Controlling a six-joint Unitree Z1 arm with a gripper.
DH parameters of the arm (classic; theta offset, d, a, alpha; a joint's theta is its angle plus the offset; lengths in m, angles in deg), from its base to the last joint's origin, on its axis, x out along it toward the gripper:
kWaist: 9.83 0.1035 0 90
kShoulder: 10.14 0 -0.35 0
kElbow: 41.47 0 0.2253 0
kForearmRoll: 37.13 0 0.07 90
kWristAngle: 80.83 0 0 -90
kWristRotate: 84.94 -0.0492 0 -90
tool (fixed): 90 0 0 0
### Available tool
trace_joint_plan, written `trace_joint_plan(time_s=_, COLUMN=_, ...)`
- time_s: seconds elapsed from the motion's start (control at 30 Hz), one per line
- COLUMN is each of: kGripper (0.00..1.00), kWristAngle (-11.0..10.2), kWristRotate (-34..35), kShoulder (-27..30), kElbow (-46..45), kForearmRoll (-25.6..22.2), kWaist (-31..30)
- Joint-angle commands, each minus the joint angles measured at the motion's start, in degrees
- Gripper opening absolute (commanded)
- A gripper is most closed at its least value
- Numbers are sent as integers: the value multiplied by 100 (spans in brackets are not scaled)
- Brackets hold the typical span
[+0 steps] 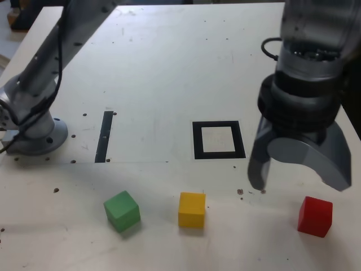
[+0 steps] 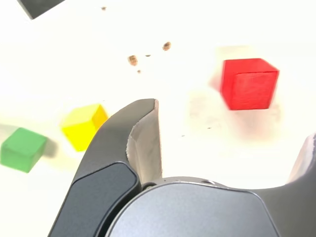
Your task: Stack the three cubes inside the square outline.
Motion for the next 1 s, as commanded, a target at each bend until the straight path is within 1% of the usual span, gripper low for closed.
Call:
trace_joint_plan(time_s=0.0, kGripper=99, kWristAngle=-41, kWristRotate=-24, kShoulder=-175, kElbow=147, kForearmRoll=-69, kWaist=-7)
trace_joint_plan(time_s=0.27, kGripper=99, kWristAngle=-59, kWristRotate=-53, kShoulder=-631, kElbow=636, kForearmRoll=-68, kWaist=-4)
trace_joint_plan(time_s=0.6, kGripper=97, kWristAngle=-54, kWristRotate=-46, kShoulder=-1036, kElbow=1028, kForearmRoll=-66, kWaist=1)
trace_joint_plan(time_s=0.97, kGripper=92, kWristAngle=-72, kWristRotate=22, kShoulder=-1459, kElbow=1364, kForearmRoll=-51, kWaist=1)
